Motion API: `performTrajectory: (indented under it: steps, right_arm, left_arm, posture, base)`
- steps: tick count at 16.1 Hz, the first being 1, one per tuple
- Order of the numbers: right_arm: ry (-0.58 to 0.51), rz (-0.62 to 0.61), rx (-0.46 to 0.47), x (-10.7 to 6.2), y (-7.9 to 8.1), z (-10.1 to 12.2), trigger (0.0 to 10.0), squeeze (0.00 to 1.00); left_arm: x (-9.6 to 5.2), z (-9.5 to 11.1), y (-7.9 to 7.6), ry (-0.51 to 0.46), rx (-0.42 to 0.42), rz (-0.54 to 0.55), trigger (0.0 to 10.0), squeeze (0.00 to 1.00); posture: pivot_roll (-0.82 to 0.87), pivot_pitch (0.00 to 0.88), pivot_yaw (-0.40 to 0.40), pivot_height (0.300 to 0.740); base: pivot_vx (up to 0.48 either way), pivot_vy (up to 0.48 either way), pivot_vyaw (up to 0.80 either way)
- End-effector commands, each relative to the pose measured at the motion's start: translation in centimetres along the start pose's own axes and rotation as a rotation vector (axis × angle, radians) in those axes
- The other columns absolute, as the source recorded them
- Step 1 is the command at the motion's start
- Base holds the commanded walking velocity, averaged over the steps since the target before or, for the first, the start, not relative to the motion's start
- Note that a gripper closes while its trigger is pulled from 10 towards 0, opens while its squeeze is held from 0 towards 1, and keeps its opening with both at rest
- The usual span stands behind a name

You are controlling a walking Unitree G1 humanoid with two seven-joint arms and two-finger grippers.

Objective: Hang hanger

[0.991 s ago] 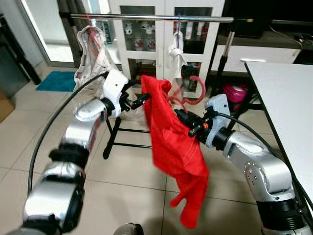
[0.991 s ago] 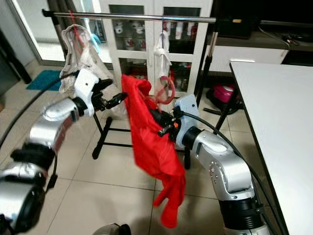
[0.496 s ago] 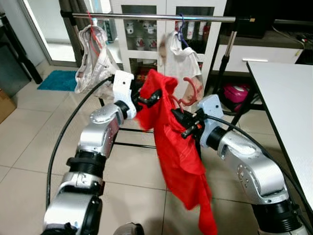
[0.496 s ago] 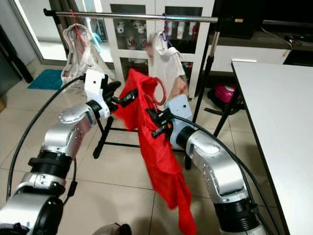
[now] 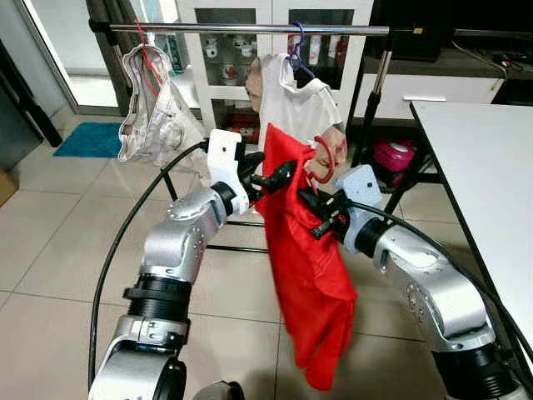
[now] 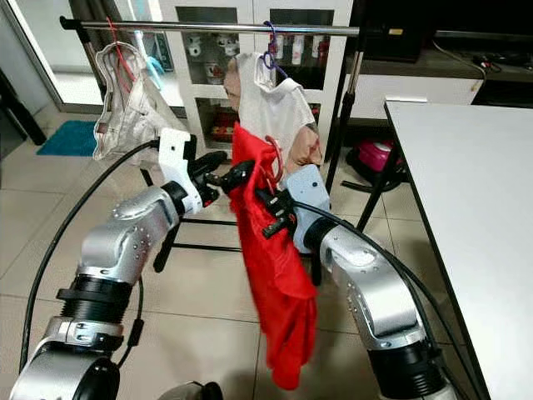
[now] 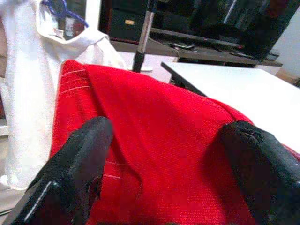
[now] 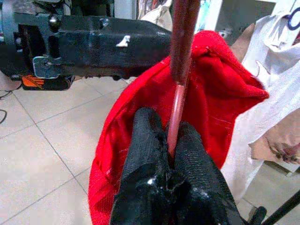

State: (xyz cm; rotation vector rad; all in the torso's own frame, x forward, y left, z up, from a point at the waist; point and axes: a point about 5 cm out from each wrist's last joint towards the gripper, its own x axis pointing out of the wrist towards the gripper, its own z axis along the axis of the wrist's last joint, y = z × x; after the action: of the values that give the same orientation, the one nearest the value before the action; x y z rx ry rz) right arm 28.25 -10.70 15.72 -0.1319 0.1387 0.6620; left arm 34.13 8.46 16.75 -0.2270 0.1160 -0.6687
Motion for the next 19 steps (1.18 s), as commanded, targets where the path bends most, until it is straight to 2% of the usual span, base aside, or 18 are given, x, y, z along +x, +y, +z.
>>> performTrajectory:
  steps: [1,2,5,7,9,10,11,15,16,17,18,19]
  right_arm:
    - [-0.061,0.062,-0.026,0.2,1.2,1.1,10.0,0.0]
    - [-0.063,0.071,-0.031,0.2,1.3,1.1,10.0,0.0]
    - [-0.066,0.079,-0.038,0.2,1.4,1.2,10.0,0.0]
    - [-0.067,0.086,-0.043,0.2,1.4,1.3,10.0,0.0]
    - [-0.068,0.088,-0.044,0.2,1.4,1.3,10.0,0.0]
    - [-0.071,0.092,-0.043,0.3,1.4,1.3,10.0,0.0]
    - [-0.068,0.09,-0.042,0.2,1.3,1.3,10.0,0.0]
    - [-0.064,0.078,-0.034,0.2,0.9,1.1,10.0,0.0]
    - [-0.064,0.073,-0.033,0.2,0.7,1.2,10.0,0.0]
    - [-0.058,0.068,-0.037,0.0,0.3,1.1,10.0,0.0]
    - [-0.048,0.064,-0.048,-0.1,-0.2,1.1,10.0,0.0]
    - [-0.042,0.06,-0.056,-0.1,-0.6,1.1,10.0,0.0]
  left_arm:
    - [0.3,-0.2,-0.4,0.015,0.01,0.033,0.0,0.0]
    - [-0.1,-0.6,0.8,0.037,-0.039,0.16,0.0,0.0]
    - [-0.5,-0.7,1.5,0.032,-0.126,0.214,0.0,0.0]
    - [-0.6,-0.5,1.9,-0.008,-0.21,0.249,0.0,0.0]
    - [-0.7,-0.4,2.3,-0.019,-0.232,0.275,0.0,0.0]
    - [-1.1,-0.1,3.0,-0.042,-0.212,0.343,0.0,0.0]
    - [-1.2,0.5,3.1,-0.061,-0.186,0.36,0.0,0.0]
    - [-1.1,0.9,2.8,-0.075,-0.19,0.362,0.0,0.0]
    - [-1.0,1.5,2.4,-0.081,-0.128,0.331,0.0,0.0]
    - [-0.7,3.5,1.8,-0.147,0.042,0.269,4.9,0.0]
    - [-0.7,5.8,1.0,-0.23,0.128,0.178,10.0,0.0]
    - [-0.9,7.5,0.3,-0.282,0.135,0.078,10.0,0.11]
  posture:
    - [-0.18,0.0,0.098,0.74]
    - [-0.18,0.0,0.096,0.74]
    - [-0.17,0.0,0.091,0.74]
    - [-0.17,0.0,0.089,0.74]
    - [-0.17,0.0,0.087,0.74]
    - [-0.17,0.0,0.087,0.74]
    - [-0.17,0.0,0.085,0.74]
    - [-0.18,0.0,0.087,0.74]
    - [-0.18,0.0,0.086,0.74]
    - [-0.17,0.0,0.082,0.74]
    - [-0.17,0.0,0.077,0.74]
    - [-0.16,0.0,0.075,0.74]
  base:
    - [0.0,0.0,0.0]
    - [0.0,0.0,0.0]
    - [0.0,0.0,0.0]
    - [0.0,0.0,0.0]
    - [0.0,0.0,0.0]
    - [0.0,0.0,0.0]
    - [0.0,0.0,0.0]
    - [0.0,0.0,0.0]
    - [0.0,0.0,0.0]
    - [0.0,0.0,0.0]
    - [0.0,0.0,0.0]
    - [0.0,0.0,0.0]
